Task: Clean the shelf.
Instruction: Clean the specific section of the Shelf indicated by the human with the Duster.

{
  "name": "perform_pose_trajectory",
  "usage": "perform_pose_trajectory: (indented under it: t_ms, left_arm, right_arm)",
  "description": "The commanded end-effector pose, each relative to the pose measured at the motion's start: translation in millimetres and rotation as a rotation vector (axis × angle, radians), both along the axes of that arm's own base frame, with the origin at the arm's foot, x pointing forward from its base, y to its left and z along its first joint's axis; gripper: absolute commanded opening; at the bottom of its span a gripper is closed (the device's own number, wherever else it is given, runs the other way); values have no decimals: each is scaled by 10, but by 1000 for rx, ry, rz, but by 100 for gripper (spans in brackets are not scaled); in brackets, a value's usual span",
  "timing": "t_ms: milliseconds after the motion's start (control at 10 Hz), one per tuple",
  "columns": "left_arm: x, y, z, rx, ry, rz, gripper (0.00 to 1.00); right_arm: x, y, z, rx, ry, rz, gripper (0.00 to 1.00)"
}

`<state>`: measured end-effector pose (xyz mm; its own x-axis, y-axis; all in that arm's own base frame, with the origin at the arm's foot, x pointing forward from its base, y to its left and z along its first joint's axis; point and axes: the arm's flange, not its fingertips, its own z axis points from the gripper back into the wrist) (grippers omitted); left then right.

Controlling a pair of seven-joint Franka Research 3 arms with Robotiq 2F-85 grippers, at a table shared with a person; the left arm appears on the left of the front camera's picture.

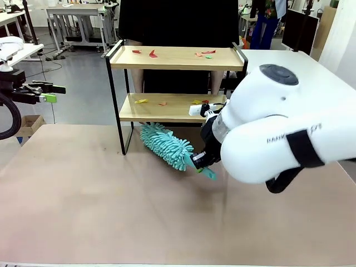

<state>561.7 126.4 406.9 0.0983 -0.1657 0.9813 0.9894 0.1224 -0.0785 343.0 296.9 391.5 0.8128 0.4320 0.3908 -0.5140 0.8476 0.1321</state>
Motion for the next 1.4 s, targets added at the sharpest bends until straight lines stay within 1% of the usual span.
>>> perform_pose_trajectory:
  t_ms: [0, 100, 300, 400, 800, 900, 1000, 1200, 1300]
  left_arm:
    - [-10, -7, 26, 1, -9, 0, 100]
    - [-10, -7, 26, 1, -9, 0, 100]
    - [-10, -7, 26, 1, -9, 0, 100]
    - [-10, -7, 26, 1, -9, 0, 100]
    - [-10, -7, 26, 1, -9, 0, 100]
    - [-10, -7, 26, 1, -9, 0, 100]
    - [-10, -7, 26, 1, -9, 0, 100]
    - [-10, -7, 26, 1, -9, 0, 100]
    - [-10, -7, 26, 1, -9, 0, 100]
  right_arm:
    - [-26, -434, 251, 20, 30, 95, 13]
    - [-59, -508, 277, 34, 45, 124, 13]
    - [-121, -678, 360, 52, 98, 175, 13]
    - [-186, -785, 432, 66, 117, 221, 13]
    - [-487, -1377, 917, 47, 152, 338, 13]
    - [-529, -1500, 1000, -20, 165, 333, 13]
    - [-573, -1603, 1082, -47, 175, 335, 13]
    - [-665, -1826, 1215, -86, 151, 350, 13]
    - [-688, -1944, 1242, -109, 172, 336, 13]
